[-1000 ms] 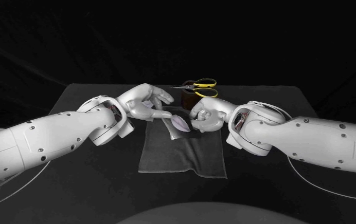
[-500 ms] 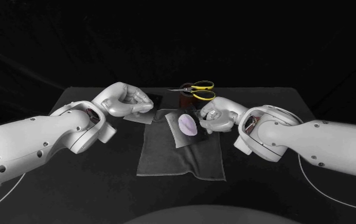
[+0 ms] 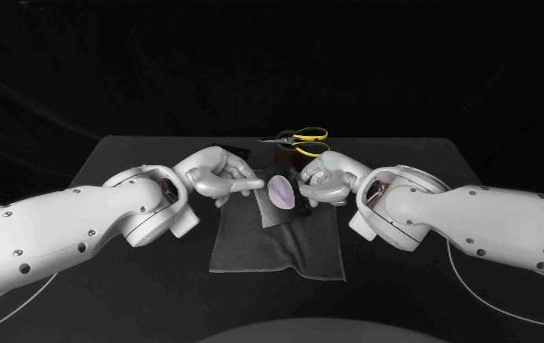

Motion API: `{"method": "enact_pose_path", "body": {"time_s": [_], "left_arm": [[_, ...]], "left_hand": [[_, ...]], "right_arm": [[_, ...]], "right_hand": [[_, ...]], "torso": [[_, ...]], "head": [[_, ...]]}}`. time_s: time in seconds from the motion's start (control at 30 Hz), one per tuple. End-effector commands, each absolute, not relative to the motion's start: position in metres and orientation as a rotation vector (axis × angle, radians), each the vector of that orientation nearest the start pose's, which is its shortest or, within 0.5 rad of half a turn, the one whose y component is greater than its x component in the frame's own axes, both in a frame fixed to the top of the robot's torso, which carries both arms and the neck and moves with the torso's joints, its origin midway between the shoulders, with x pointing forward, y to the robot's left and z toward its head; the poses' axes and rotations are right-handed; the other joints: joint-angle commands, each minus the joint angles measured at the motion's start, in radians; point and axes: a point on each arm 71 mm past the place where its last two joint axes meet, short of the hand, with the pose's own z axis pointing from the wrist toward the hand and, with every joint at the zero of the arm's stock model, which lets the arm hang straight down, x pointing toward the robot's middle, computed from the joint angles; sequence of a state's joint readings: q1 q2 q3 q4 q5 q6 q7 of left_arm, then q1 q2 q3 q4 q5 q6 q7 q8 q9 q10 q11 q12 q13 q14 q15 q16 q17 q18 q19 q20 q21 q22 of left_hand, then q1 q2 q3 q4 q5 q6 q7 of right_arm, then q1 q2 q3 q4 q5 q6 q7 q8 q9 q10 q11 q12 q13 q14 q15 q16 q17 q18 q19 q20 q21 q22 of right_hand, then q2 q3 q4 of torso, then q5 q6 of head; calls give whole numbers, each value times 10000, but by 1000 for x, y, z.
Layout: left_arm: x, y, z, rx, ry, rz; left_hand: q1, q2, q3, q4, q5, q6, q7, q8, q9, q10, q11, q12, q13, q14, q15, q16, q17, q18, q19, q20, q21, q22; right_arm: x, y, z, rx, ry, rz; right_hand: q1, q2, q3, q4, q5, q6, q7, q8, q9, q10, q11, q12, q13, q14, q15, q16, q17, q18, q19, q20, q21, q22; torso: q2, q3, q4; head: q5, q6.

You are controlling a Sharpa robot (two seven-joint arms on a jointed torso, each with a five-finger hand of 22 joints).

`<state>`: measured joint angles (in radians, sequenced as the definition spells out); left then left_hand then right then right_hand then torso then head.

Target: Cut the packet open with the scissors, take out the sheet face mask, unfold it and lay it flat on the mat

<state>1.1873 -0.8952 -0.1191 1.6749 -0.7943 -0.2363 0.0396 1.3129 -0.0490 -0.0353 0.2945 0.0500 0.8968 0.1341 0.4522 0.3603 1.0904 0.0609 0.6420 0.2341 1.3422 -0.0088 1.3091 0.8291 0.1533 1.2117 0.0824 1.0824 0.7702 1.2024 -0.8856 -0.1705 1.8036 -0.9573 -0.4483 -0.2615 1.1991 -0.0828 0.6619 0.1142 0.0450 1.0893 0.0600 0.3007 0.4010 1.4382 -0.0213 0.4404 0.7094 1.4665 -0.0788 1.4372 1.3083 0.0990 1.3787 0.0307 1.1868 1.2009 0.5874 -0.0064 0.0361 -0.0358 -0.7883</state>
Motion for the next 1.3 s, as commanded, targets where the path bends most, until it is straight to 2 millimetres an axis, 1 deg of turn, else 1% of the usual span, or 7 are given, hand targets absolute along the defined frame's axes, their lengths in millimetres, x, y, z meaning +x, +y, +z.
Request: {"method": "enact_pose_path", "body": {"time_s": [0.03,0.23,0.53,0.8,0.97,1.2,1.3], "left_arm": [[441,175,-221,-4657,20075,-10736],[444,164,-228,-5984,20370,-10441],[444,151,-234,-6827,20992,-10458],[440,145,-237,-6628,21838,-10579],[439,145,-236,-6609,21825,-10781],[439,145,-235,-6613,21640,-10971],[439,145,-234,-6578,21586,-10953]], "left_hand": [[-608,85,-372,2,-16,-129,45,-69,-19,42,25,20,65,78,14,-125,4,-108,-22,58,47,28],[-1216,366,-816,11,-19,-364,129,-193,-46,-44,98,11,172,20,73,-307,-71,-79,-183,113,6,-63],[-2075,264,-1172,29,-18,-494,200,-241,-45,-212,169,-16,285,-54,142,-475,-42,-35,-406,191,-79,-199],[-3764,-946,-687,60,-7,-396,166,-160,5,-241,146,-21,429,-41,130,-526,285,-25,-521,193,-47,-146],[-4144,-1284,-793,68,5,-392,164,-145,18,-253,146,-41,453,-55,132,-553,336,-17,-572,194,-75,-179],[-4015,-1311,-769,65,16,-391,178,-134,25,-308,165,-82,458,-237,150,-780,-26,41,-789,208,-300,-513],[-3697,-942,-521,46,12,-354,184,-89,44,-347,175,-108,468,-298,166,-868,-44,54,-867,231,-363,-569]], "right_arm": [[412,-154,-216,3976,19302,8922],[411,-144,-217,3724,19279,9125],[412,-132,-216,3418,19013,9386],[414,-127,-215,3211,18728,9518],[416,-125,-217,3122,18784,9525],[419,-122,-219,3049,18951,9469],[419,-122,-220,3033,18987,9461]], "right_hand": [[-15,86,-3,-43,35,74,-24,338,288,57,10,41,11,633,-36,66,656,-62,33,-17,19,-18],[-17,90,-4,-46,35,73,-25,339,288,58,10,41,11,630,-37,58,643,-58,26,-17,4,-31],[-17,96,-4,-50,35,70,-26,340,288,59,9,40,12,632,-37,63,651,-58,25,-18,2,-33],[-15,103,-2,-58,35,68,-28,341,288,60,7,38,13,633,-37,68,659,-59,28,-19,8,-27],[-15,103,-2,-58,35,68,-28,341,288,60,7,38,13,633,-37,68,659,-59,28,-19,8,-27],[-9,115,0,-76,35,62,-30,345,288,62,4,36,15,636,-39,79,676,-61,31,-21,14,-19],[-9,115,0,-76,35,62,-30,345,288,62,4,36,15,636,-39,79,676,-61,31,-21,14,-19]], "torso": [[8,8,-16],[6,19,-18],[3,15,-6],[7,12,2],[-2,-1,4],[3,3,2],[-2,7,2]], "head": [[58,21],[76,5],[63,-16],[52,-35],[38,-50],[49,-58],[56,-74]]}}
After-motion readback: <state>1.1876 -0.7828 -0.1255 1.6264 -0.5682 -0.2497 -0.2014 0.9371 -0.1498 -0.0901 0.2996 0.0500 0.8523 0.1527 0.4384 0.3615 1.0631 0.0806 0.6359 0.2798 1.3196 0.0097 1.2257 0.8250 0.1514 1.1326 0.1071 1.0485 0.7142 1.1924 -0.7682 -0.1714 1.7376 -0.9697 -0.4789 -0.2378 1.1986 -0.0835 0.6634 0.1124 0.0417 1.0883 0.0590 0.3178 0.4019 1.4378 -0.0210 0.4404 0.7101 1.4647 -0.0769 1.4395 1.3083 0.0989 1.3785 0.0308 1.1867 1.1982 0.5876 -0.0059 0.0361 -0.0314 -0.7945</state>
